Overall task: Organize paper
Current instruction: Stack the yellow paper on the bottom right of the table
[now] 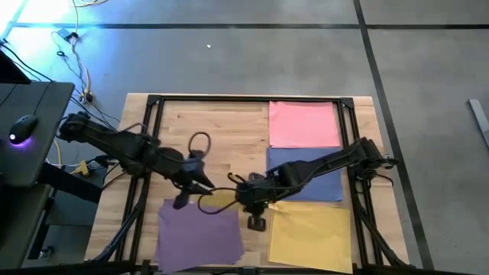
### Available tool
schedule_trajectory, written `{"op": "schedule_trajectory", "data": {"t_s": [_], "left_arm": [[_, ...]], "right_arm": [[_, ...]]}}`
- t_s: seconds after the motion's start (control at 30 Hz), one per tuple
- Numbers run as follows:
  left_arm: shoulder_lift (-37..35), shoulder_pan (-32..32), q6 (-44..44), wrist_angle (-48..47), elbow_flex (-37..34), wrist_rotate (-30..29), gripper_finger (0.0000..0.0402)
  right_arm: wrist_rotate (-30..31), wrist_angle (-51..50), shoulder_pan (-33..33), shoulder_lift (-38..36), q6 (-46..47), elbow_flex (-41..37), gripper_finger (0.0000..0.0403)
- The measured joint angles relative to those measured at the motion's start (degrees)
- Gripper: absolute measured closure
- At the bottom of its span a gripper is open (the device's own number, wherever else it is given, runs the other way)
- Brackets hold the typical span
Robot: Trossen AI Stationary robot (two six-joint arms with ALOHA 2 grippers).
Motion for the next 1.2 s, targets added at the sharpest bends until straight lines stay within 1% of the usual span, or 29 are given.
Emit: {"op": "schedule_trajectory", "data": {"t_s": [0.07,0.17,0.2,0.27,0.33,0.4,0.47,0.57,0.67,0.77,0.83,0.9,1.0,1.07,1.2], "left_arm": [[-2.4,0.0,-0.1,-0.4,0.0,-1.7,0.0281],[-5.2,0.0,-1.6,-1.4,0.1,-5.5,0.0271],[-6.0,0.0,-1.9,-1.8,0.1,-6.3,0.0269],[-7.3,0.0,-3.1,-2.6,0.1,-7.3,0.0269],[-8.1,0.0,-4.3,-3.6,0.1,-7.9,0.0268],[-8.3,-0.1,-5.4,-4.4,0.1,-8.3,0.0268],[-8.1,-0.7,-6.4,-5.5,0.1,-8.5,0.0268],[-7.4,-1.3,-7.4,-6.5,0.1,-8.6,0.0268],[-6.0,-2.1,-8.0,-7.4,0.1,-8.7,0.0268],[-4.6,-2.8,-8.1,-7.3,0.1,-8.8,0.0268],[-3.6,-3.1,-8.5,-7.2,0.1,-9.4,0.0268],[-2.6,-3.4,-8.8,-7.2,0.1,-9.9,0.0268],[-1.3,-3.4,-8.9,-7.2,0.1,-10.1,0.0268],[-0.5,-3.4,-9.3,-7.2,0.1,-10.0,0.0268],[0.4,-3.4,-9.6,-7.2,0.1,-10.0,0.0268]], "right_arm": [[-6.6,-0.2,0.2,-1.4,1.4,0.0,0.0403],[-18.3,-1.1,0.5,-2.9,4.2,0.0,0.0403],[-20.5,-2.0,1.0,-3.2,4.4,0.0,0.0403],[-22.0,-6.4,2.5,-3.5,2.9,0.0,0.0403],[-22.2,-13.7,3.8,-3.5,0.0,-0.7,0.0403],[-23.0,-18.4,4.5,-3.7,-2.1,-4.2,0.0403],[-24.0,-18.4,4.8,-4.6,-3.5,-10.0,0.0403],[-25.7,-12.7,4.6,-8.9,-1.1,-21.3,0.0403],[-26.1,-1.0,4.3,-15.9,7.2,-33.9,0.0403],[-24.5,9.2,4.4,-23.1,17.3,-45.8,0.0403],[-23.7,13.7,5.0,-27.0,22.7,-52.5,0.0403],[-22.8,17.6,5.9,-29.3,26.4,-58.1,0.0403],[-22.2,24.1,7.1,-30.9,30.4,-63.8,0.0403],[-21.5,28.0,8.0,-30.9,32.0,-66.2,0.0403],[-18.5,30.4,9.3,-30.9,33.0,-69.2,0.0403]]}}
